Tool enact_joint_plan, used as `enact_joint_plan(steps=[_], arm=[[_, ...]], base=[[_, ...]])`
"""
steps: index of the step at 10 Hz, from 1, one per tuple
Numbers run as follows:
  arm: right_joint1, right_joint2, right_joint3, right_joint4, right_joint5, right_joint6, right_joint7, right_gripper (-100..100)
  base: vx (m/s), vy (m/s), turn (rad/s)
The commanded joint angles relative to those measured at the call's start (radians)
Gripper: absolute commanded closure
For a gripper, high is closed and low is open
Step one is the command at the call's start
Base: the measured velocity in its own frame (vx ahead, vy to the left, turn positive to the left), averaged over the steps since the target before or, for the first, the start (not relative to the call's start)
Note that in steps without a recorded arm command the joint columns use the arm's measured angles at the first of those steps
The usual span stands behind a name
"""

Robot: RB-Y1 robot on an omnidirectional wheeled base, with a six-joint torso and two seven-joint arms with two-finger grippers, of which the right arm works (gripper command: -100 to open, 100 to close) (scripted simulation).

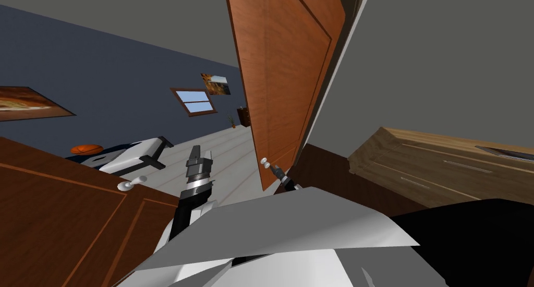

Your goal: Push the door open

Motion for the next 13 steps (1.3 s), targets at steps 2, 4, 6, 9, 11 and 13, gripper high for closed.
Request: enact_joint_plan(steps=[2,4,6,9,11,13], arm=[[0.004,0.007,-0.013,-0.005,0.046,-0.005,0.076,-100],[0.005,0.01,-0.02,-0.006,0.067,-0.008,0.129,-100],[0.007,0.015,-0.026,-0.008,0.089,-0.011,0.176,-100],[0.01,0.025,-0.039,-0.01,0.131,-0.017,0.252,-100],[0.011,0.031,-0.045,-0.012,0.152,-0.02,0.298,-100],[0.013,0.037,-0.051,-0.013,0.171,-0.022,0.337,-100]], base=[[-0.041,-0.006,-0.069],[-0.035,-0.007,-0.05],[-0.031,-0.002,-0.036],[-0.038,-0.009,-0.059],[-0.03,-0.008,-0.043],[-0.042,-0.008,-0.058]])
